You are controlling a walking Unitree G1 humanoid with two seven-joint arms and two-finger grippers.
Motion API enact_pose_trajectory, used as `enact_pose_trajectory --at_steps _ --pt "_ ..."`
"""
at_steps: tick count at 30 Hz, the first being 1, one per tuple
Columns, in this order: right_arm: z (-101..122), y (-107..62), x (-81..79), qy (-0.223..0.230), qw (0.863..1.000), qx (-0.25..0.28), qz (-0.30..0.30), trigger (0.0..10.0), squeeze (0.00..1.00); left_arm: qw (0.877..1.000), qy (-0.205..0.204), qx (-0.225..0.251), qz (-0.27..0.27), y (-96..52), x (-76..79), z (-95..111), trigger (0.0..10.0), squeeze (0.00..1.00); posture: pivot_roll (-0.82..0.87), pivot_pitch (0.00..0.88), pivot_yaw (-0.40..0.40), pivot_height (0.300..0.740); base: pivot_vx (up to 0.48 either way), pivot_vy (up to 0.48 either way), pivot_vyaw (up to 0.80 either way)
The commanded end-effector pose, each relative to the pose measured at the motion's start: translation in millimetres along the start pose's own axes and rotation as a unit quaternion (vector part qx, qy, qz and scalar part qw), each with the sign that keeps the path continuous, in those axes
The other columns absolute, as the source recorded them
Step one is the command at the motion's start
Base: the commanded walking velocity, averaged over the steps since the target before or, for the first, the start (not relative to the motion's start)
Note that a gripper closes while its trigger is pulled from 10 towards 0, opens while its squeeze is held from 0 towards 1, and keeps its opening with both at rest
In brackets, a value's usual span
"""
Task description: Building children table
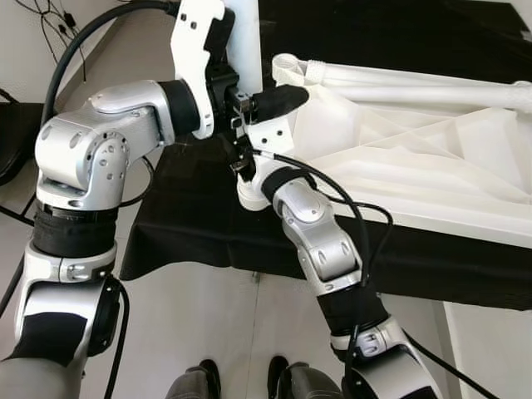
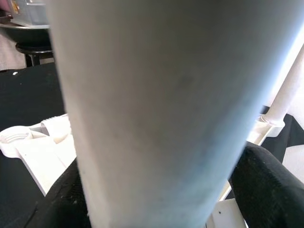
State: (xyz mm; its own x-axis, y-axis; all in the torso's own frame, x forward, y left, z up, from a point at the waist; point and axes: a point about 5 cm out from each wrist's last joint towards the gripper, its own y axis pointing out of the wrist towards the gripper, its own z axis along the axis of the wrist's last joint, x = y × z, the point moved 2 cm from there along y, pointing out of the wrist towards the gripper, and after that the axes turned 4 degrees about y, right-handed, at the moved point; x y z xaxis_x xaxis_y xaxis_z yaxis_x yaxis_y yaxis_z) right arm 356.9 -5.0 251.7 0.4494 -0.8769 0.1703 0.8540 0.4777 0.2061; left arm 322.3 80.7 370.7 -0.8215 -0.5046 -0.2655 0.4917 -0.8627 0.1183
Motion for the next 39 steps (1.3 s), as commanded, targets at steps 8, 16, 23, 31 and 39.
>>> enact_pose_trajectory --at_steps 8,16,23,31,39 --pt "-39.4 -8.1 -30.6 0.012 0.994 -0.111 0.006 0.0 0.00 0.999 0.009 -0.017 -0.026 7.0 7.1 -2.0 0.0 0.00 -0.19 0.275 -0.058 0.740 0.000 0.000 0.00" --pt "-24.4 -3.3 -21.2 0.033 0.995 -0.064 0.067 10.0 0.00 0.999 0.010 -0.018 -0.034 7.9 9.6 -3.4 0.0 0.00 -0.19 0.253 -0.059 0.740 0.000 0.000 0.00" --pt "-10.8 1.7 -13.9 0.036 0.988 -0.035 0.145 10.0 1.00 0.999 0.011 -0.018 -0.037 8.7 10.6 -3.6 0.0 0.00 -0.18 0.250 -0.061 0.740 0.000 0.000 0.00" --pt "-6.0 4.9 -2.8 0.010 0.929 -0.020 0.369 10.0 0.00 0.998 0.012 -0.016 -0.052 10.7 17.0 -0.6 0.0 0.00 -0.16 0.254 -0.040 0.740 0.000 0.000 0.00" --pt "11.6 6.0 -5.0 0.062 0.885 0.007 0.462 2.0 0.00 0.998 0.010 -0.023 -0.065 12.5 21.7 -2.1 0.0 0.00 -0.14 0.251 -0.033 0.740 0.000 0.000 0.00"
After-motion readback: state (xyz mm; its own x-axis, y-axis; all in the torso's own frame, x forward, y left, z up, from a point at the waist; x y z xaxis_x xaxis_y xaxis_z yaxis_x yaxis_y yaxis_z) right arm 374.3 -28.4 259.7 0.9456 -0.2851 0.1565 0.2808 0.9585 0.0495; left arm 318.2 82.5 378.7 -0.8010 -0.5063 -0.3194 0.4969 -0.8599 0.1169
